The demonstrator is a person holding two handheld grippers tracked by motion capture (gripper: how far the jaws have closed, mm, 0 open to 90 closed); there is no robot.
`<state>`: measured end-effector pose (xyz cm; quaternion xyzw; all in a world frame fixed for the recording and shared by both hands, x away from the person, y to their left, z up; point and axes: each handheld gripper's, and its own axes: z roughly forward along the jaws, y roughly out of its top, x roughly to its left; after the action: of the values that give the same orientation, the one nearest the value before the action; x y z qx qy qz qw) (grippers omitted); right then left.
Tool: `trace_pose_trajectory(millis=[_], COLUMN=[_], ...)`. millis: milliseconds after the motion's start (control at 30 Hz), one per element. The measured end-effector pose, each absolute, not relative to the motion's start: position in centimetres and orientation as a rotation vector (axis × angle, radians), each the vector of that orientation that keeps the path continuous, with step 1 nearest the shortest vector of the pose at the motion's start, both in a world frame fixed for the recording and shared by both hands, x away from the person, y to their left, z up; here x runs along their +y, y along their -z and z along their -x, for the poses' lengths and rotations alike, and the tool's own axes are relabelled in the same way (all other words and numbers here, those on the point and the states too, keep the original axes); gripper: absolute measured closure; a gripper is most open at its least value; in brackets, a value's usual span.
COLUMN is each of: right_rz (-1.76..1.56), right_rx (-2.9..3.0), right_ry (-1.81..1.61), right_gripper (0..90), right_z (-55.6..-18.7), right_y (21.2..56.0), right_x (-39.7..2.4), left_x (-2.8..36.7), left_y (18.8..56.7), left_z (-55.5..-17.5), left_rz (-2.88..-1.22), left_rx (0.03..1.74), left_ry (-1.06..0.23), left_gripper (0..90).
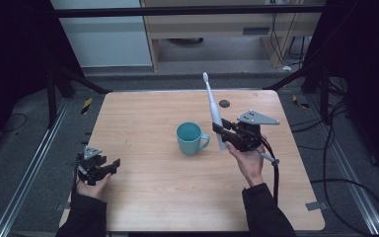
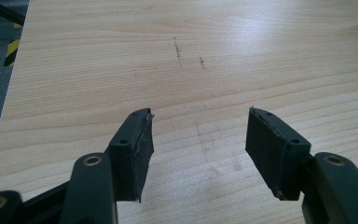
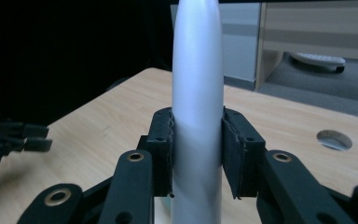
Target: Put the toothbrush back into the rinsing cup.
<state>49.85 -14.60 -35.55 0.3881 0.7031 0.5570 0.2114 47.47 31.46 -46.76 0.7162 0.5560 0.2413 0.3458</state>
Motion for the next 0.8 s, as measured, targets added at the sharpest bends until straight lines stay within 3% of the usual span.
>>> trace_pose_trajectory(millis=[800], right_rz=[-1.127], right_rx=[1.801], right_ry=[-1.597], right_gripper=[66.3], right_z=[-55.1], right_y=[38.0], right_x=[-8.7], left_x=[31.6], left_y=[46.8], left_z=[-47.5], left_rz=[-1.853], left_rx=[1.449], left_ry=[-0.624], left_gripper=[40.7])
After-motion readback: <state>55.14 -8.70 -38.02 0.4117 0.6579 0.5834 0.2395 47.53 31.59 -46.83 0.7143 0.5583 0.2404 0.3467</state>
